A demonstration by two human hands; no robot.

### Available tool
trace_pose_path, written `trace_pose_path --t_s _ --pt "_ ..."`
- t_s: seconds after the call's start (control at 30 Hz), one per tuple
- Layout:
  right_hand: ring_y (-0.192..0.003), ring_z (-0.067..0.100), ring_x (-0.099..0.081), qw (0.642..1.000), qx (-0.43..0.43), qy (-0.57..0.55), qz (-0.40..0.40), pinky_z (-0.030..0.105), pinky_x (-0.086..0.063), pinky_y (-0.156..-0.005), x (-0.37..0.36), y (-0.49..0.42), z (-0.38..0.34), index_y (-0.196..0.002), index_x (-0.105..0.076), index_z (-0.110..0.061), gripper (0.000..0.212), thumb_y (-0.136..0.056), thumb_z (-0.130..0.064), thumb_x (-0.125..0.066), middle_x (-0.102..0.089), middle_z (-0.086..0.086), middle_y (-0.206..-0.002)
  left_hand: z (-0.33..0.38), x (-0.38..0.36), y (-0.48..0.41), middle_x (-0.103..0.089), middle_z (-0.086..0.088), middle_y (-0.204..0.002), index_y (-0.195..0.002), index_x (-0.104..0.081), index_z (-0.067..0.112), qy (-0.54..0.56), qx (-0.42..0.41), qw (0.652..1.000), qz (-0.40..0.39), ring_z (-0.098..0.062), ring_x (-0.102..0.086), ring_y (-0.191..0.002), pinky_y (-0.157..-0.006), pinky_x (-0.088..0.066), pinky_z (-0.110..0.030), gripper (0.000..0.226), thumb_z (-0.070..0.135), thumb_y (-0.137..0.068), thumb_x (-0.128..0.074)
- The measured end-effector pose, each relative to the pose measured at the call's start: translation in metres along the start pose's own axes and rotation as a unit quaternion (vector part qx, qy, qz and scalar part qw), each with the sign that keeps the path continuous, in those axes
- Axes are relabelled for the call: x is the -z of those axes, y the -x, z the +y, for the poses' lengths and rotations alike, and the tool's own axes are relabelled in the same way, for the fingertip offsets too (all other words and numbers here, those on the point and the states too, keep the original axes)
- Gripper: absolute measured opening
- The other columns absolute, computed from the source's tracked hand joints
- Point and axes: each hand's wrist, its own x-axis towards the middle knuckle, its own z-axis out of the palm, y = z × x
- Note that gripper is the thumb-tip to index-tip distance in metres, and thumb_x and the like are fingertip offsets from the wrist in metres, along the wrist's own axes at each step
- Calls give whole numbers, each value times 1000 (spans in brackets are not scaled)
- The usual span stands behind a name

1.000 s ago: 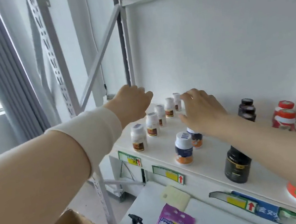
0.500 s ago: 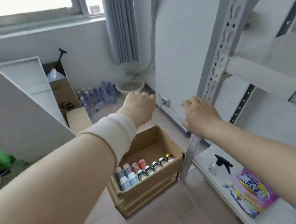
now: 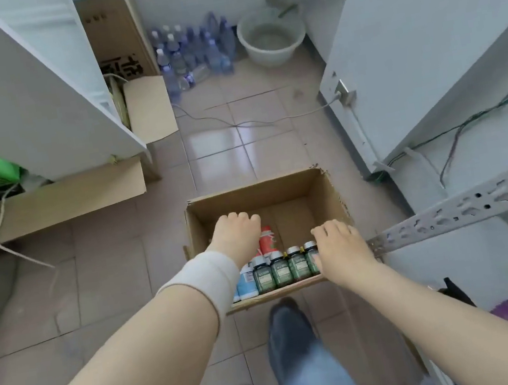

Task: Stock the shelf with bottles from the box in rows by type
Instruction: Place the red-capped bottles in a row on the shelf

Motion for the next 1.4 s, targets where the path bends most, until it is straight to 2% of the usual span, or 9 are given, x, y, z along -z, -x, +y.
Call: trace_pose_path --t_s 0.2,0.33,0.57,0.7,0.83,1.07,1.2,1.3,1.4 --pt "-125 28 -41 992 38 -20 -120 36 -36 -103 -67 -102 9 -134 -36 -10 47 -95 -35 -43 -44 10 -134 -7 -88 -82 -56 -11 -122 -120 -48 10 122 49 988 -82 -30 -55 -111 -86 -45 -37 30 25 -94 -45" --pt "-123 31 -44 981 29 -57 -181 38 -39 -100 -117 -184 5 -132 -40 -8 52 -93 -43 -45 -48 13 -132 -20 -142 -142 -53 -12 -124 -129 -43 13 130 61 986 -85 -31 -51 -114 -90 -41 -38 39 34 -96 -43" --pt "-105 31 -59 938 1 -199 -283 27 -39 -73 -180 -268 -13 -110 -59 -4 48 -88 -46 -54 -63 15 -113 -34 -203 -217 -51 -13 -133 -134 -41 15 122 64 978 -158 -32 -44 -124 -101 -33 -39 50 47 -96 -38" --pt "-106 28 -60 919 -46 -263 -289 25 -38 -74 -198 -276 -15 -116 -57 -5 46 -83 -37 -65 -62 14 -117 -40 -217 -228 -51 -12 -136 -136 -40 18 137 54 970 -195 -33 -36 -131 -104 -30 -38 56 55 -93 -38" --pt "-103 27 -61 892 -105 -327 -294 27 -41 -73 -199 -280 -10 -114 -58 -5 49 -76 -32 -74 -64 12 -114 -44 -221 -233 -54 -6 -130 -129 -47 26 226 78 951 -193 -29 -35 -129 -100 -31 -36 52 57 -88 -47" --pt "-100 23 -61 883 -114 -384 -245 28 -43 -78 -171 -267 15 -106 -59 -8 42 -72 -26 -77 -64 8 -106 -37 -211 -223 -58 -5 -117 -110 -59 26 384 110 913 -80 -24 -46 -116 -79 -34 -26 34 44 -82 -64" --pt "-103 21 -58 853 -146 -463 -195 28 -42 -85 -141 -240 33 -124 -50 -6 62 -73 -25 -78 -60 8 -118 -34 -176 -198 -59 -2 -113 -111 -62 14 493 85 865 14 -19 -58 -102 -85 -44 -23 32 25 -82 -69" --pt "-98 15 -57 808 -158 -541 -173 27 -41 -84 -112 -211 39 -123 -51 -9 57 -75 -25 -76 -61 6 -118 -31 -140 -171 -58 -2 -112 -114 -61 16 551 83 828 69 -16 -58 -101 -91 -48 -29 33 19 -82 -70" --pt "-93 11 -56 784 -157 -581 -150 29 -41 -83 -66 -168 43 -120 -47 -14 51 -78 -26 -73 -59 1 -113 -29 -87 -137 -59 2 -117 -122 -57 16 596 97 787 129 -8 -56 -105 -92 -46 -22 43 20 -81 -71"
